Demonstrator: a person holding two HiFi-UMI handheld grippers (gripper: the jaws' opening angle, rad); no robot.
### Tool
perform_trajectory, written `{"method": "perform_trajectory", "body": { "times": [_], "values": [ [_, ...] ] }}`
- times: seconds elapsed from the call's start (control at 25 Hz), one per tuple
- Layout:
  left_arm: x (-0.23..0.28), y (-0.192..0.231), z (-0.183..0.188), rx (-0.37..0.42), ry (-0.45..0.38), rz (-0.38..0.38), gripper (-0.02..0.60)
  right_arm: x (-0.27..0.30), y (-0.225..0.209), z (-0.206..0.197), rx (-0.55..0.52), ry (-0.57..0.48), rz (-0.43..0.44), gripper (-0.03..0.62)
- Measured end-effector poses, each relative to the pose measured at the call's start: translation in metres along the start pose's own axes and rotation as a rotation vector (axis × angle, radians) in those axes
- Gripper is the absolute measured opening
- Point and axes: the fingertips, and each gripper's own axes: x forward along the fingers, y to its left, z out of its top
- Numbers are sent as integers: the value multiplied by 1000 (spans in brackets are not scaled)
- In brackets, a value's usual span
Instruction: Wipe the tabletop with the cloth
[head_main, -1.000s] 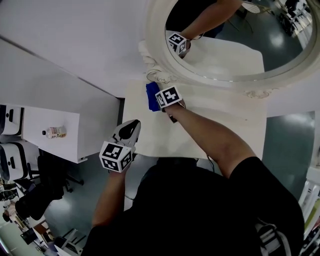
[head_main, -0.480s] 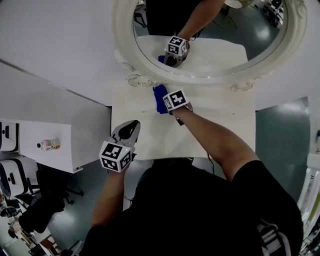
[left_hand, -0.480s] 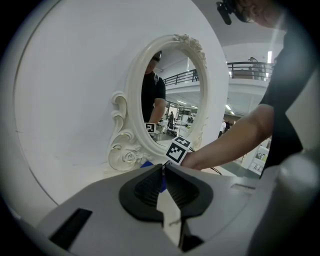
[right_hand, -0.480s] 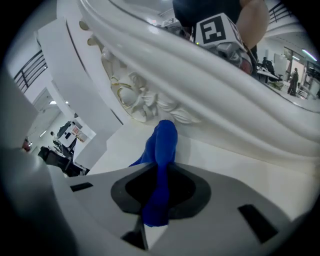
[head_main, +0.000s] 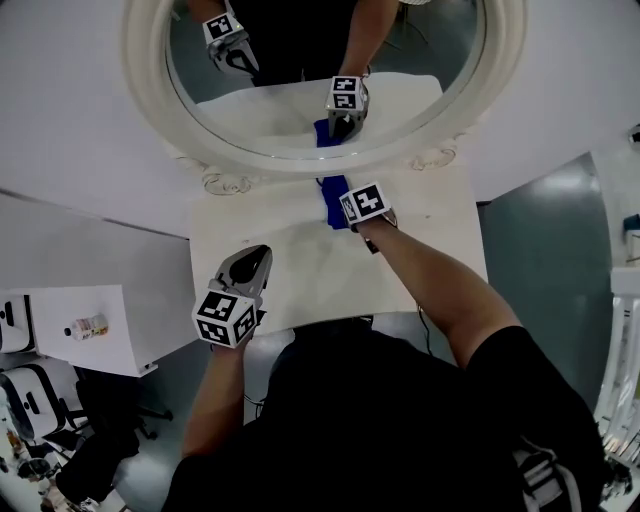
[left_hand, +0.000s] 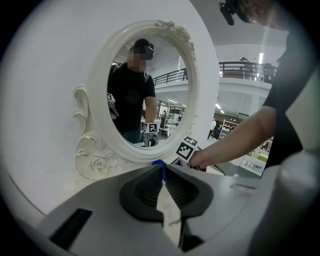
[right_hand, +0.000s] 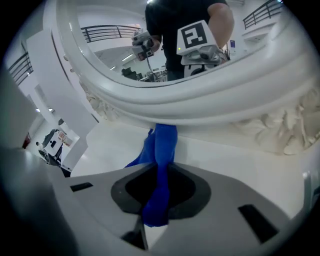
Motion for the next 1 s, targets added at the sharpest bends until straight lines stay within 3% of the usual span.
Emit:
{"method": "perform_trajectory", "body": {
  "times": [0.48, 1.0],
  "values": [
    [68, -63, 26, 43, 10, -93, 25, -75, -151, -60, 152, -21, -133, 49],
    [105, -101, 33, 61, 24, -127, 25, -128, -268, -101, 252, -27, -270, 49]
  ]
}}
